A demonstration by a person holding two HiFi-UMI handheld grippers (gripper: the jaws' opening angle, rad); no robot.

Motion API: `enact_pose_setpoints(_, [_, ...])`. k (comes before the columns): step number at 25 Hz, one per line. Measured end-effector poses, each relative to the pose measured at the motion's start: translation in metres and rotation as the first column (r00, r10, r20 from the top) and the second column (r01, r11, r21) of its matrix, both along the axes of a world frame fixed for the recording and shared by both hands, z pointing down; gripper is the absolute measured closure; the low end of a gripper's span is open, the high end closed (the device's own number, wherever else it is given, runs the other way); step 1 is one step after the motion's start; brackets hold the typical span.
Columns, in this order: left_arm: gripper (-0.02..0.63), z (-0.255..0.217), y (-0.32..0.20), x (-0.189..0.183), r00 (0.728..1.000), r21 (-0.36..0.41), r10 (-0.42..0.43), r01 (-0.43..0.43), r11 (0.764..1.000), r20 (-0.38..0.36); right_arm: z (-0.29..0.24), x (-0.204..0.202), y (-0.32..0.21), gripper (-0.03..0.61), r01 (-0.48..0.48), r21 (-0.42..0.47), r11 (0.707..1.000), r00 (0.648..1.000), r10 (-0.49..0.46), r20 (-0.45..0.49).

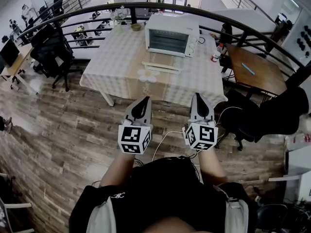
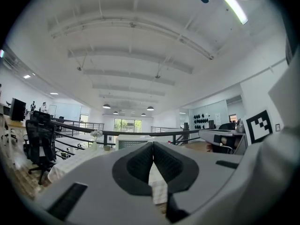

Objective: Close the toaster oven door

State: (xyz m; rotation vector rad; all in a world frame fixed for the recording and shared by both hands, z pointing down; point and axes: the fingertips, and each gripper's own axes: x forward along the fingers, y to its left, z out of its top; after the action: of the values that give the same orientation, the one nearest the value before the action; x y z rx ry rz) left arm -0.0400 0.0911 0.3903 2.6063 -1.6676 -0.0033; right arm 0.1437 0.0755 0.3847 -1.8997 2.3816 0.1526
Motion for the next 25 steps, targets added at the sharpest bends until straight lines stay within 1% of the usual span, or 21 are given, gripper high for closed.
enact_pose_setpoints(7, [0.600,0.008,0.001,-0.016,1.000,-0.010,0.010,-0.010,1.000,0.004,0.010,-0.014,0.001,0.584,-0.008,-0.026,1.000,1.000,0.008,0.001])
enact_pose_setpoints(12, [0.600,0.019,-0.020,-0.026,1.000,-0.013,-0.012,0.012,1.000,0.009,0.022,-0.022,-0.023,0.584,0.024,-0.027,0.999,1.000,-0.024,0.010])
enact_pose_setpoints(19, [0.600,0.038,-0.082,-0.036,0.998,-0.030,-0.048,0.050,0.998,0.049,0.046,-0.030,-0.103,0.584,0.055,-0.058,0.997,0.997,-0.052,0.049])
enact_pose_setpoints(21, [0.600,0.041,-0.111,-0.037,0.997,-0.040,-0.052,0.054,0.998,0.051,0.049,-0.032,-0.132,0.584,0.064,-0.060,0.996,0.996,-0.060,0.058])
enact_pose_setpoints(25, [0.600,0.039,-0.179,-0.030,0.997,-0.054,-0.050,0.053,0.997,0.060,0.049,-0.032,-0.199,0.584,0.085,-0.070,0.994,0.995,-0.082,0.048])
